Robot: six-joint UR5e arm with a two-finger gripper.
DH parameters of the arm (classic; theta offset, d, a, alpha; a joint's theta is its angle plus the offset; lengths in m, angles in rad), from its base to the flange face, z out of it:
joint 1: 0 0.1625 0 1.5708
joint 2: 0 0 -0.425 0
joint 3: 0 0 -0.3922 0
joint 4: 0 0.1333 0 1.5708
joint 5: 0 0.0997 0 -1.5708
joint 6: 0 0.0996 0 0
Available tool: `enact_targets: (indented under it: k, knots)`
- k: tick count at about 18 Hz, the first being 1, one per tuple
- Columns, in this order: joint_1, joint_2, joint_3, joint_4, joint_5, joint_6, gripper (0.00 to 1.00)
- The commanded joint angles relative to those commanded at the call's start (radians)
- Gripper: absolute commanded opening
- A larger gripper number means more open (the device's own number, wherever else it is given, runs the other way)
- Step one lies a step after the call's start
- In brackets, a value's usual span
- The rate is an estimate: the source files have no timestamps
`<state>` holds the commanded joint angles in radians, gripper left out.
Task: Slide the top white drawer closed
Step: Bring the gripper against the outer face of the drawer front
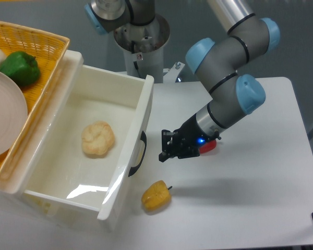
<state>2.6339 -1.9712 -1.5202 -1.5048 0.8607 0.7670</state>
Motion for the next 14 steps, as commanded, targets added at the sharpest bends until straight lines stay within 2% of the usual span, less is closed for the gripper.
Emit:
enact_targets:
  k: [14]
  knots:
    - [-0.038, 0.023, -0.002, -0.043, -0.022, -0.003, 0.0]
